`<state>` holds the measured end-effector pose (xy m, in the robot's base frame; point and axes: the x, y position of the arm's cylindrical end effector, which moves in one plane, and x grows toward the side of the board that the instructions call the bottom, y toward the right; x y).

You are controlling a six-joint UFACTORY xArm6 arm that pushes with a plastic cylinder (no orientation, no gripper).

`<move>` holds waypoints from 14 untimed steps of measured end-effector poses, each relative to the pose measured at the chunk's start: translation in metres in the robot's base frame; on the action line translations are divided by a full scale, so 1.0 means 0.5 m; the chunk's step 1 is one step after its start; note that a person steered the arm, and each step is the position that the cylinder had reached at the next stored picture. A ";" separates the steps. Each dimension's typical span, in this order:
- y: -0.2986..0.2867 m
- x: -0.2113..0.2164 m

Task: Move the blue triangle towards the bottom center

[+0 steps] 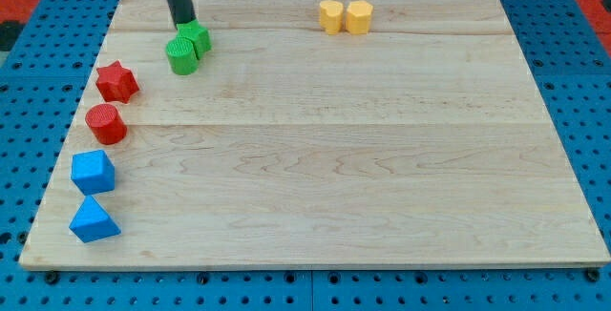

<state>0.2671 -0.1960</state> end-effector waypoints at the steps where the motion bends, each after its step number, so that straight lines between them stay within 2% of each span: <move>1: -0.161 0.017; 2: -0.163 0.115; 3: -0.092 0.207; 4: -0.090 0.302; 5: -0.196 0.307; 6: -0.217 0.329; 7: -0.199 0.492; 9: -0.196 0.665; 10: -0.152 0.698; 11: -0.104 0.665; 13: 0.166 0.506; 14: 0.183 0.578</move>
<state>0.5561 -0.1044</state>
